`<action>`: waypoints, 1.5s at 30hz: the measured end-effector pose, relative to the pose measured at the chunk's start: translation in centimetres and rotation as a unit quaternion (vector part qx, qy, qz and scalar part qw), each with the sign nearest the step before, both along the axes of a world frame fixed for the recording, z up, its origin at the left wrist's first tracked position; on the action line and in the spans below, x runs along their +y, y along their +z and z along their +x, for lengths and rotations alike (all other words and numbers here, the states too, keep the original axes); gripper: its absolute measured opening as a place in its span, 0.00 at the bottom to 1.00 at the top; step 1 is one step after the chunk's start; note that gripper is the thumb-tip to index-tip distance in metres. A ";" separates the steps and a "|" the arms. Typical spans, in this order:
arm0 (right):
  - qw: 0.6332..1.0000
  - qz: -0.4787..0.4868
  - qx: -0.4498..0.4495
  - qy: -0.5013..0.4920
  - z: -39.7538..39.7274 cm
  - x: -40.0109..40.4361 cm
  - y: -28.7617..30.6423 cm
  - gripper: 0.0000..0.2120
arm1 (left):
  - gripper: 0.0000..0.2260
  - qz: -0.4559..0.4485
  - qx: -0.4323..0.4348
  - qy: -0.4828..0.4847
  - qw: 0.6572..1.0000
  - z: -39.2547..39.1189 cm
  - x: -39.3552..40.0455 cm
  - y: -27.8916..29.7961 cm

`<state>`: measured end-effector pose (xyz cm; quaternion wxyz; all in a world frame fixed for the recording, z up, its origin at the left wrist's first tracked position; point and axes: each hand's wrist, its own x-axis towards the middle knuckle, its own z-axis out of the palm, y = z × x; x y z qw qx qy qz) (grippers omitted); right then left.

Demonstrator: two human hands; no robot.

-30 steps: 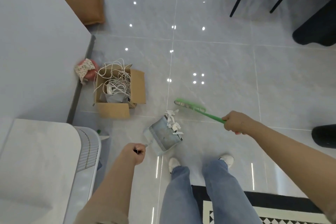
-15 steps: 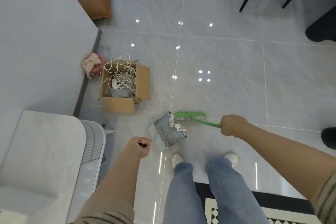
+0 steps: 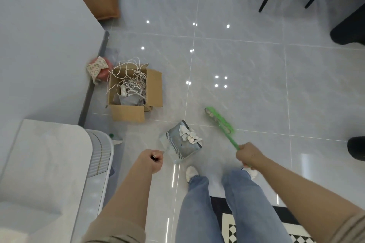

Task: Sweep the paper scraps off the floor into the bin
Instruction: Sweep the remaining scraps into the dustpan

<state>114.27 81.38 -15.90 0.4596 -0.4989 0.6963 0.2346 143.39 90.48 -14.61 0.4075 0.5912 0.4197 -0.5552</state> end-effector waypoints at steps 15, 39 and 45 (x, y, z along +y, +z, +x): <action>0.993 0.076 -0.056 -0.074 -1.4 0.1 5.1 0.22 | 0.21 0.003 0.025 -0.032 0.999 2.3 1.6 -0.3; 0.990 0.128 -0.031 0.046 2.8 -1.8 4.0 0.21 | 0.19 0.031 0.020 0.081 0.996 0.2 5.0 0.2; 0.997 0.064 -0.017 0.035 1.6 -5.3 4.4 0.20 | 0.22 0.017 0.012 0.097 0.995 -0.3 4.6 1.6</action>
